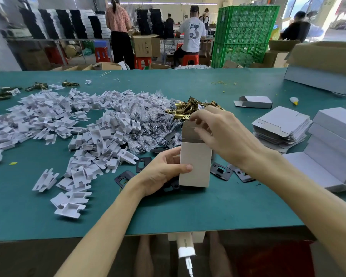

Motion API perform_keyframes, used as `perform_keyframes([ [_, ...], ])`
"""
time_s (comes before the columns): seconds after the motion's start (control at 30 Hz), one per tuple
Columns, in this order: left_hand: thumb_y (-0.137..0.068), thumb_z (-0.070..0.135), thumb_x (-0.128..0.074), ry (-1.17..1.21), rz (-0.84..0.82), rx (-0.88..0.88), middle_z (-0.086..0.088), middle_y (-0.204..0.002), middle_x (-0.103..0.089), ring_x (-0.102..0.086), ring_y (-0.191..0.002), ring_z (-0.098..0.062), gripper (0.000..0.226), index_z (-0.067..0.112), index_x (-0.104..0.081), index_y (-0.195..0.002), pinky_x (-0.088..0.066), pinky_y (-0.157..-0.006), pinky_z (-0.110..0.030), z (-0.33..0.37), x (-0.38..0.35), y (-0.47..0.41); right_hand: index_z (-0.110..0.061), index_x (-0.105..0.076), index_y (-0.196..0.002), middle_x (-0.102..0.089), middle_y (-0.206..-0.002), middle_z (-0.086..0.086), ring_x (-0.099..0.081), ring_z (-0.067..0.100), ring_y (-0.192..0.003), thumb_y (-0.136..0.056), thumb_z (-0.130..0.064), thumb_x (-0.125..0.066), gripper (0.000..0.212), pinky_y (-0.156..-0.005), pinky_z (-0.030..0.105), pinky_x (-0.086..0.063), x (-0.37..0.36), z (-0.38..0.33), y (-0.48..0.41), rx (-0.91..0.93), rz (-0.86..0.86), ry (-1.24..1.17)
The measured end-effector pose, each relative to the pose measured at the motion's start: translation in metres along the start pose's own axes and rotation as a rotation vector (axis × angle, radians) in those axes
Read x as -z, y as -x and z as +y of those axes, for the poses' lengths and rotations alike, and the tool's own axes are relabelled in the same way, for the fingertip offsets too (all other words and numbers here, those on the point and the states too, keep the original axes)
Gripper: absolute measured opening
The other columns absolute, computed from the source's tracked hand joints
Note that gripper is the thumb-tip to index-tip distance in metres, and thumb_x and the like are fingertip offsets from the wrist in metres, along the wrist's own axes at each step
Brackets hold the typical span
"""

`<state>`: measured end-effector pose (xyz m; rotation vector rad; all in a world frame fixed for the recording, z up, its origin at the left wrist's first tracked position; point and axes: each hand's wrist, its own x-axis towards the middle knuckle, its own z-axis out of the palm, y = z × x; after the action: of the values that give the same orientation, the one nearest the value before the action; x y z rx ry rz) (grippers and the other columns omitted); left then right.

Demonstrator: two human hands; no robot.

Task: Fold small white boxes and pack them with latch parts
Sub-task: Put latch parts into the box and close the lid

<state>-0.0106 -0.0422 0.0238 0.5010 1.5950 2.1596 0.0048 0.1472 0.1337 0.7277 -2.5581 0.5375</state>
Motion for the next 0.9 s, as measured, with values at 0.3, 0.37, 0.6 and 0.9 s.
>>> perform_keyframes([
  [0.3,-0.091,0.003,-0.072,0.028,0.011,0.006,-0.013,-0.131,-0.071,-0.069,-0.119,-0.024,0.043,0.019,-0.071,-0.131,-0.057,-0.092,-0.029,0.000,0.003,0.000,-0.012,-0.061,-0.109,-0.065,-0.106,0.006,-0.059,0.020,-0.091,-0.098,-0.015,-0.063,0.011,-0.086,0.037,-0.049,-0.023,0.052,0.026,-0.390,0.074,-0.106],
  [0.37,-0.091,0.005,-0.074,0.026,0.022,0.004,-0.012,-0.133,-0.070,-0.069,-0.120,-0.023,0.043,0.021,-0.071,-0.130,-0.057,-0.092,-0.030,-0.001,0.004,-0.001,-0.014,-0.063,-0.104,-0.063,-0.106,0.008,-0.059,0.025,-0.098,-0.095,-0.031,-0.070,0.021,-0.086,0.038,-0.047,-0.032,0.060,0.034,-0.503,-0.150,-0.006],
  [0.6,-0.090,0.002,-0.073,0.013,0.014,-0.012,-0.009,-0.132,-0.071,-0.068,-0.120,-0.021,0.044,0.022,-0.072,-0.130,-0.057,-0.092,-0.029,0.000,0.003,0.000,-0.017,-0.061,-0.096,-0.050,-0.107,0.006,-0.050,0.027,-0.110,-0.093,-0.044,-0.070,0.028,-0.093,0.045,-0.048,-0.056,0.052,0.057,-0.552,-0.369,0.040],
  [0.9,-0.085,-0.001,-0.073,-0.076,-0.048,0.010,-0.014,-0.127,-0.071,-0.066,-0.120,-0.027,0.047,0.016,-0.070,-0.129,-0.054,-0.099,-0.034,0.002,0.003,0.001,-0.019,-0.062,-0.093,-0.052,-0.105,0.005,-0.047,0.028,-0.109,-0.091,-0.041,-0.073,0.025,-0.091,0.039,-0.041,-0.054,0.046,0.057,-0.523,-0.401,0.071],
])
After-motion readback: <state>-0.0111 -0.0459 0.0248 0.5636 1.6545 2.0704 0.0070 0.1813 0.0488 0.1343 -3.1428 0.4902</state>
